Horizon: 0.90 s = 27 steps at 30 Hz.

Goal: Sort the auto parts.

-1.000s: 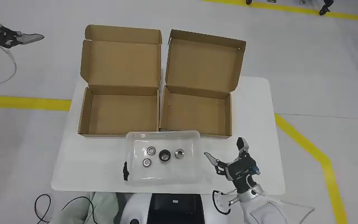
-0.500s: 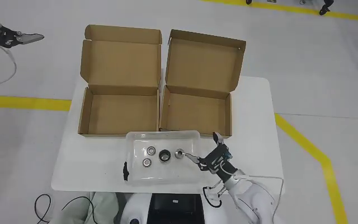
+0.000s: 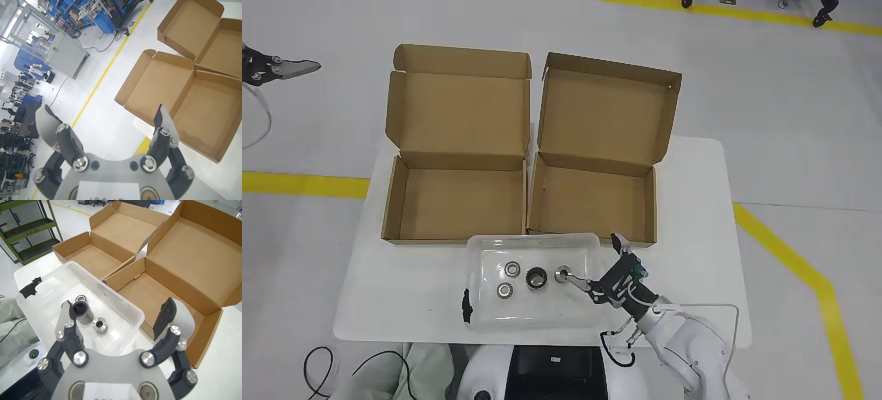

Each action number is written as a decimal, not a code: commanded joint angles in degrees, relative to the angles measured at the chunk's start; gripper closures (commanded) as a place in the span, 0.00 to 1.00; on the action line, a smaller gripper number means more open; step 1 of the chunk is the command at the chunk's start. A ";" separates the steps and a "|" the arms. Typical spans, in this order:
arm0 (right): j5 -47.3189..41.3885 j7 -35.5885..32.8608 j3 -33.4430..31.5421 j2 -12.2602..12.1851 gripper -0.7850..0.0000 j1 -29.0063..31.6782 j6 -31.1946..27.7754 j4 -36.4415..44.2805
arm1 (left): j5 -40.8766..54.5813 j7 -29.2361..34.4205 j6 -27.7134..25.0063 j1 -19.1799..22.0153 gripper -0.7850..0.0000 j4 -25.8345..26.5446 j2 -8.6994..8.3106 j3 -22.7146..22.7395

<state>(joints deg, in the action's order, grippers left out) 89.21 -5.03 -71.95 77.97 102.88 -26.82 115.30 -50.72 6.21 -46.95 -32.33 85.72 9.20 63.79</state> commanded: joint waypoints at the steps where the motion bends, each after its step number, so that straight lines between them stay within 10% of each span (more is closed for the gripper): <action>1: 0.00 0.00 0.00 0.00 0.00 0.00 0.00 0.00 | 0.00 0.00 0.00 0.00 0.00 0.00 0.00 0.00; 27: -6.62 -24.00 14.26 0.46 0.00 -21.59 -16.43 -8.92 | 0.00 0.00 0.00 0.00 0.00 0.00 0.00 0.00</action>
<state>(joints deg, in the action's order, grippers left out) 82.81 -27.51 -58.33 78.37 82.20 -43.10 106.90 -50.72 6.21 -46.95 -32.33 85.72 9.20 63.79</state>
